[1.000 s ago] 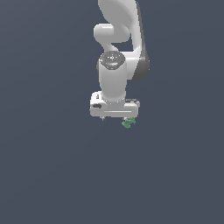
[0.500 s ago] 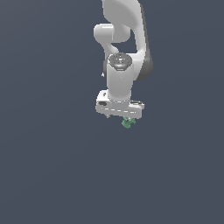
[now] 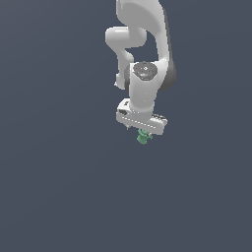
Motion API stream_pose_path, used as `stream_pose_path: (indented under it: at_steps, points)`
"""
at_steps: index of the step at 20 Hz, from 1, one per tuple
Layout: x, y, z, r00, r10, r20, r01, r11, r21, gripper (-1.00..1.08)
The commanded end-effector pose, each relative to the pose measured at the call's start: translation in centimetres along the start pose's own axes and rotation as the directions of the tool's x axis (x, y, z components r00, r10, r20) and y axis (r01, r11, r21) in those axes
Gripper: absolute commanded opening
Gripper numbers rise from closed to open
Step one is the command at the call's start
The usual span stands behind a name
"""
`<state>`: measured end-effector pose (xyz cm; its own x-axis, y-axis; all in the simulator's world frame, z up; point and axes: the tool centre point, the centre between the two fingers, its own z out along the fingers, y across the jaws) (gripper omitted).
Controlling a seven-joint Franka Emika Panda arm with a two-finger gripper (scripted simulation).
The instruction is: Pick up the object and move it to a goal position.
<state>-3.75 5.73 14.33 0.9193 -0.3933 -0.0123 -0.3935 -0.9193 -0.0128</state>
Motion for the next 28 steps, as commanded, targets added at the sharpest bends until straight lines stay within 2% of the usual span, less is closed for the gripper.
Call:
stream_pose_path:
  at_steps: [1,8,16,22,28]
  points:
    - [-0.8,-0.3,0.4,0.999,0.054,-0.002,-0.054,0.999,-0.002,1.0]
    - [-2.9,-1.2,1.4,0.98,0.2,-0.006,-0.2,0.98,-0.005,1.0]
    - [-5.1,-1.9,2.4,0.938,0.346,-0.012,-0.346,0.938,-0.006,1.0]
    - [-6.2,-2.2,2.9,0.911,0.412,-0.015,-0.412,0.911,-0.006,1.0]
    - [-6.6,-2.3,3.1,0.897,0.441,-0.017,-0.442,0.897,-0.006,1.0]
